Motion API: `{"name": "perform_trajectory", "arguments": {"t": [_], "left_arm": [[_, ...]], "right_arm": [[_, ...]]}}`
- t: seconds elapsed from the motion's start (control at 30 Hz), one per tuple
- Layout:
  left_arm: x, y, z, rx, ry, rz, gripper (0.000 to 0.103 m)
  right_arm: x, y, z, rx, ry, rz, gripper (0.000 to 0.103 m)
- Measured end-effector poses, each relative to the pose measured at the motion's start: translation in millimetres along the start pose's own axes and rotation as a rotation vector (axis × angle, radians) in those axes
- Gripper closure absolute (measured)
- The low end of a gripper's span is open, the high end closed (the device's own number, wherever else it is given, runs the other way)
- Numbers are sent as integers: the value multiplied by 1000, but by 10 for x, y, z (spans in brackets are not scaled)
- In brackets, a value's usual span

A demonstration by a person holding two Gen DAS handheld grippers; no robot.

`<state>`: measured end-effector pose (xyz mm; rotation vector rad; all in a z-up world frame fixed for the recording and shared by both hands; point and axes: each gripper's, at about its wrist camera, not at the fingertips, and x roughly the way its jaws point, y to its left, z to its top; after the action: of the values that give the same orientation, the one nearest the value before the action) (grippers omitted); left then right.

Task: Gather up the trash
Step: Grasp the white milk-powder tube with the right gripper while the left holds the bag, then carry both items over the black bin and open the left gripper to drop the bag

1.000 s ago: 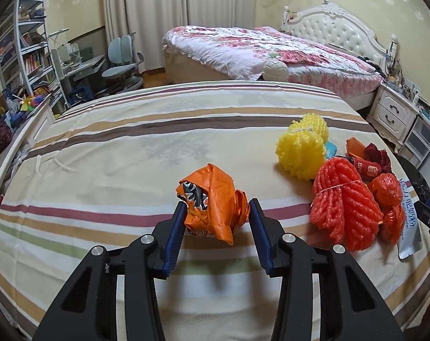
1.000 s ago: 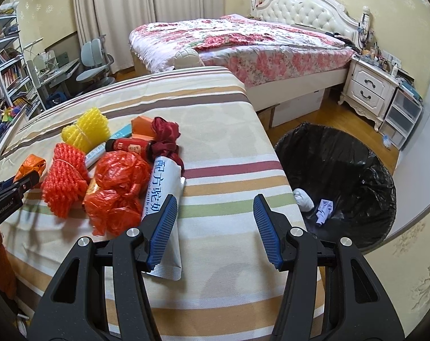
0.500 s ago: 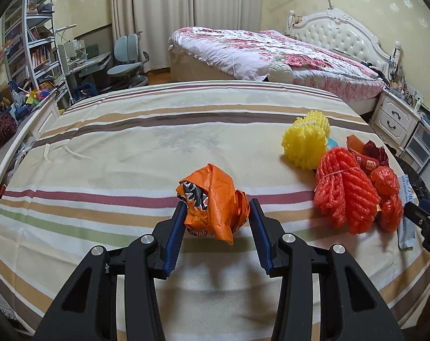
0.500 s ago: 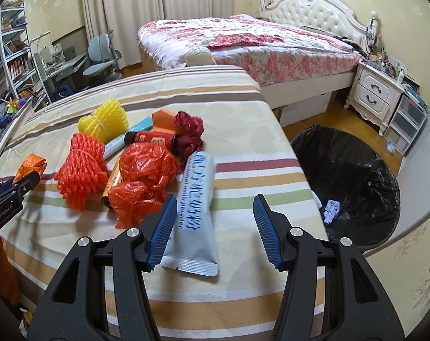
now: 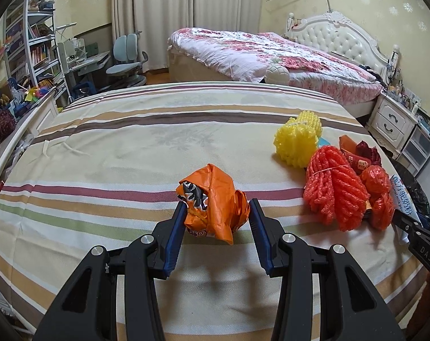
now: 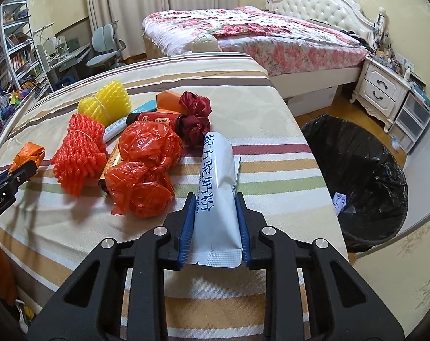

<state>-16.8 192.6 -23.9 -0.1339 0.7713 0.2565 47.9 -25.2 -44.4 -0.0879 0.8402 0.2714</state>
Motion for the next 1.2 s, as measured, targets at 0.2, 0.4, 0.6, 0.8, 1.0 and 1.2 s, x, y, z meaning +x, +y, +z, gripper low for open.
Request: {"name": "perform_trajectory", "arguments": {"t": [0.2,0.4,0.6,0.8,1.0,1.2], "left_arm": [[-170,-72,57,3,-37,-19,58],[-326,-282,120,16,-71,-72,58],[-411,-709,195,73,-97,-152,58],[-445,-1269,251,143,-120,-246,58],[-319,-1830,313,207,-122,-315,58],[-108,-2281,335,258,-127,-331,58]], "right_arm": [[-123,-89,21,21,-31,-4,76],[-258,-290,77,43,-71,-36,77],[-396,-641,123,87,-113,-97,77],[-453,-1079,164,143,-138,-168,76],[-408,-1444,184,190,-143,-219,77],[-297,-1736,195,229,-137,-244,76]]}}
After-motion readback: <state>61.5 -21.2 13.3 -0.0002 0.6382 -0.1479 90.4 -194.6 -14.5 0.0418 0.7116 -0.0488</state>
